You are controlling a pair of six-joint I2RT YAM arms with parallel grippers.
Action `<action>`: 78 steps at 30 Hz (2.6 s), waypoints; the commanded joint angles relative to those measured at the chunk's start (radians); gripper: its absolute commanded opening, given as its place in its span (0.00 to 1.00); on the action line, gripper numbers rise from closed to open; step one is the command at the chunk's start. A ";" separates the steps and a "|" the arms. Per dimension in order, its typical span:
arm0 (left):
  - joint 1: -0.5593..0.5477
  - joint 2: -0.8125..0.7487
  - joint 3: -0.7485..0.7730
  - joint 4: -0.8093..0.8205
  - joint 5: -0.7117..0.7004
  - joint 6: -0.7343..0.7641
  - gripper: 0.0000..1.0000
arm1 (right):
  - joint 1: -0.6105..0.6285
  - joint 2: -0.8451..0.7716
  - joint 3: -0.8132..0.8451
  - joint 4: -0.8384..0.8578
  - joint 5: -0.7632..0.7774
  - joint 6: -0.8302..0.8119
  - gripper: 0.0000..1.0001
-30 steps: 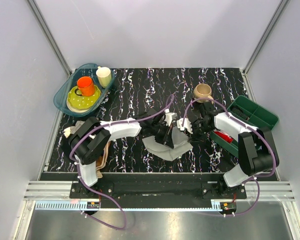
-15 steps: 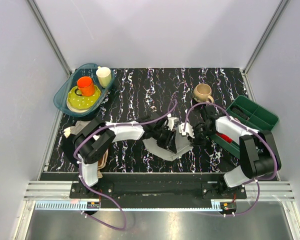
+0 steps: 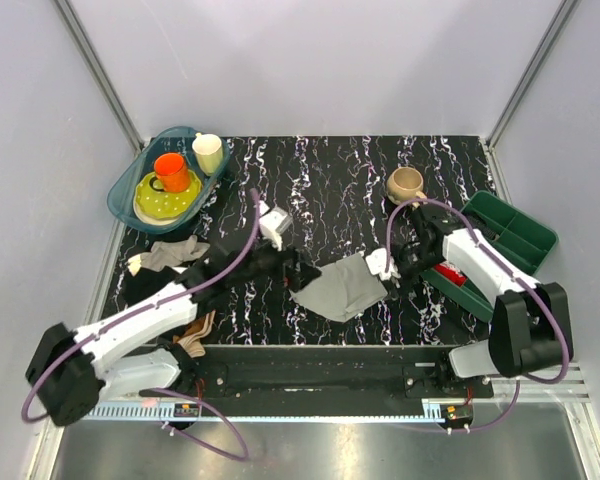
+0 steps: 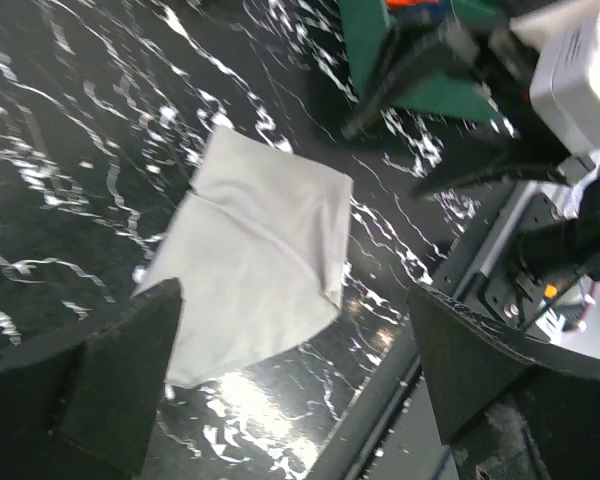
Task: Roll the underwear
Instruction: Fold the underwear at the center of the board.
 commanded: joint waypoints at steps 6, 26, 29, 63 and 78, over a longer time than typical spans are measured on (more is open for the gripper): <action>-0.072 -0.098 -0.160 0.099 0.019 0.347 0.96 | 0.029 0.178 -0.009 -0.035 0.000 -0.290 0.72; -0.310 0.106 -0.243 0.399 -0.149 0.622 0.86 | 0.114 0.259 -0.112 0.177 0.204 -0.217 0.27; -0.318 0.181 -0.243 0.493 -0.135 0.640 0.86 | 0.114 0.257 -0.114 0.178 0.204 -0.203 0.20; -0.347 0.594 -0.146 0.789 -0.170 0.579 0.45 | 0.111 0.201 -0.052 0.131 0.091 -0.012 0.05; -0.298 0.528 -0.152 0.743 -0.077 0.527 0.01 | 0.103 0.216 0.007 0.093 0.042 0.052 0.04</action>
